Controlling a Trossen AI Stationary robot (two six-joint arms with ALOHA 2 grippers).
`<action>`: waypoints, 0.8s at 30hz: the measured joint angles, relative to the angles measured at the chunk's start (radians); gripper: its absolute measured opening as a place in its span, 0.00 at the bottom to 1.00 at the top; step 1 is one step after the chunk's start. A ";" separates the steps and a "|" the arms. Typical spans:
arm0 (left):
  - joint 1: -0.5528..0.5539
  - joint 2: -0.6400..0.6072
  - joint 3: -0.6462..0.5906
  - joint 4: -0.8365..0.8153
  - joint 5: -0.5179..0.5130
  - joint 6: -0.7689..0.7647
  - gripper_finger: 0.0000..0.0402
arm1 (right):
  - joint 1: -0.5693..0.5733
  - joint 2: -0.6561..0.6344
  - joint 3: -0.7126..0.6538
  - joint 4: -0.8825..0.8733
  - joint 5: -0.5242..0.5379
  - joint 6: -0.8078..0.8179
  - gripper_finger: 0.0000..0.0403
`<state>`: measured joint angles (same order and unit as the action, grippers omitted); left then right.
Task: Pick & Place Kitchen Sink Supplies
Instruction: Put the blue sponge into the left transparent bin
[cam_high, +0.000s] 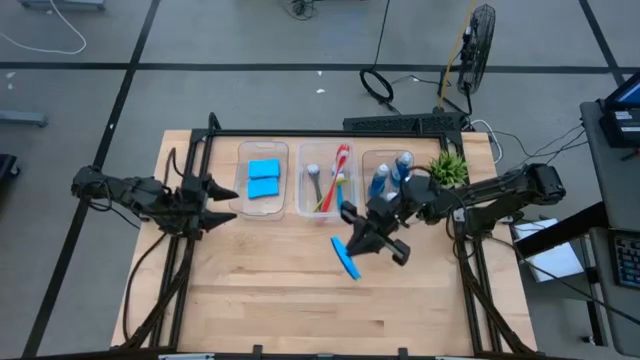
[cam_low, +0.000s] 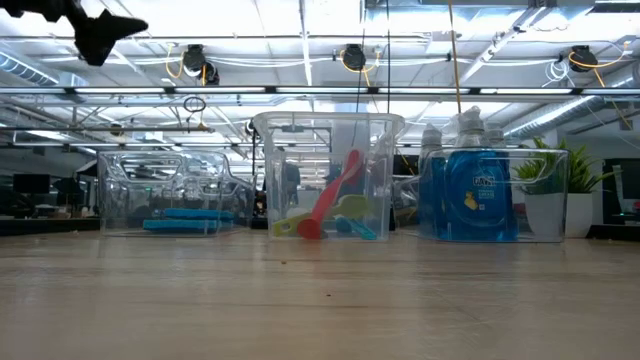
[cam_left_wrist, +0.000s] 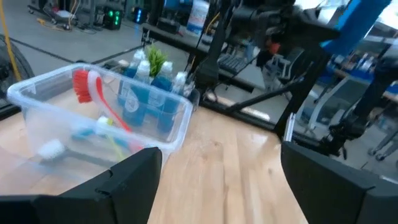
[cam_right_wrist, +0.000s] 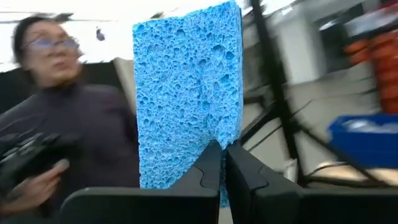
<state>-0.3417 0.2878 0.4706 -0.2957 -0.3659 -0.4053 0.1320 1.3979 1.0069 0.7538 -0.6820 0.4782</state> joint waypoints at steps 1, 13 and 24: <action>0.000 0.000 0.000 0.017 0.000 0.000 0.82 | -0.002 0.000 0.000 0.014 0.032 0.000 0.00; 0.000 0.000 0.000 0.264 0.000 -0.022 0.78 | -0.009 0.000 0.000 -0.126 0.521 -0.200 0.00; 0.000 0.007 0.000 0.272 -0.068 0.011 0.79 | -0.009 0.008 0.020 -0.213 1.061 -0.353 0.00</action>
<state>-0.3420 0.2949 0.4706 -0.0238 -0.4344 -0.3940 0.1230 1.4060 1.0271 0.5410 0.3793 0.1250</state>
